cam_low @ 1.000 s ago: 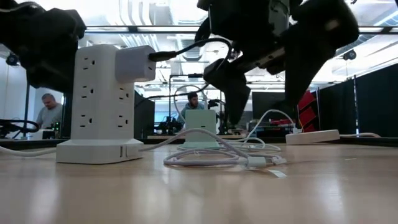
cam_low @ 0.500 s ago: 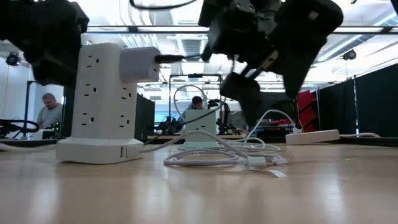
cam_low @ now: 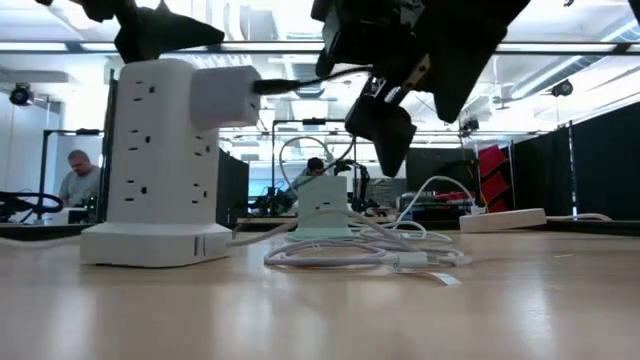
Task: Insert USB
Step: Insert the black charger cable into the top right white outlet
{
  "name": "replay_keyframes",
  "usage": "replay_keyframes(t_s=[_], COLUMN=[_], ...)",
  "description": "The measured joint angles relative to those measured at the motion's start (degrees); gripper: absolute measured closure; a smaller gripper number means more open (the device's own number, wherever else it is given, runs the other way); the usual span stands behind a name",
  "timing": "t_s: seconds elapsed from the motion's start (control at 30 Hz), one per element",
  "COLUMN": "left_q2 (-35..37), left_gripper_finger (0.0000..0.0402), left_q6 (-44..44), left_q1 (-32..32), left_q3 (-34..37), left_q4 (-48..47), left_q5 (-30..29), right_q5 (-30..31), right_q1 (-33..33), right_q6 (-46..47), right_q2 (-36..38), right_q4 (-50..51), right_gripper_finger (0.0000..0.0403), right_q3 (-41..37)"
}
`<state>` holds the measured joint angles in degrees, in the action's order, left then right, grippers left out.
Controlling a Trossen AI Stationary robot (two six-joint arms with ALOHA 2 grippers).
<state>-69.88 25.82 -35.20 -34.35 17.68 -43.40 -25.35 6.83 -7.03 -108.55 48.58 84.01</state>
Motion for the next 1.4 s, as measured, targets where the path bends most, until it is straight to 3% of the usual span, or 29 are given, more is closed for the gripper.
replay_keyframes(t_s=[0.17, 0.43, 0.7, 1.0, 1.27, 1.4], left_q2=[-4.2, -23.9, -37.1, -40.3, -39.8, -39.8], left_gripper_finger=[0.0127, 0.0127, 0.0127, 0.0127, 0.0127, 0.0127], left_q6=[-0.2, -5.4, -5.5, 1.8, 7.3, 15.0], left_q1=[0.0, 0.1, 0.9, 1.2, 1.5, 1.5], left_q3=[-2.6, -16.8, -33.9, -39.0, -38.8, -38.7], left_q4=[0.4, -1.1, -22.8, -30.5, -36.3, -44.1], left_q5=[0.3, -0.1, -16.3, -32.5, -33.6, -32.7], right_q5=[0.9, 4.4, 4.4, 4.6, 4.6, 4.6], right_q1=[0.0, 0.0, 0.0, 0.1, 1.1, 2.7], right_q6=[-0.3, -0.4, 0.4, 2.3, 2.8, 1.6], right_q2=[0.0, 0.0, 0.0, 0.0, 0.0, 0.1], right_q4=[-0.2, -1.7, -2.3, -2.5, -1.8, -0.3], right_gripper_finger=[0.0050, 0.0050, 0.0050, 0.0050, 0.0050, 0.0050], right_q3=[0.0, 0.0, 0.0, 0.0, 0.0, 0.0])
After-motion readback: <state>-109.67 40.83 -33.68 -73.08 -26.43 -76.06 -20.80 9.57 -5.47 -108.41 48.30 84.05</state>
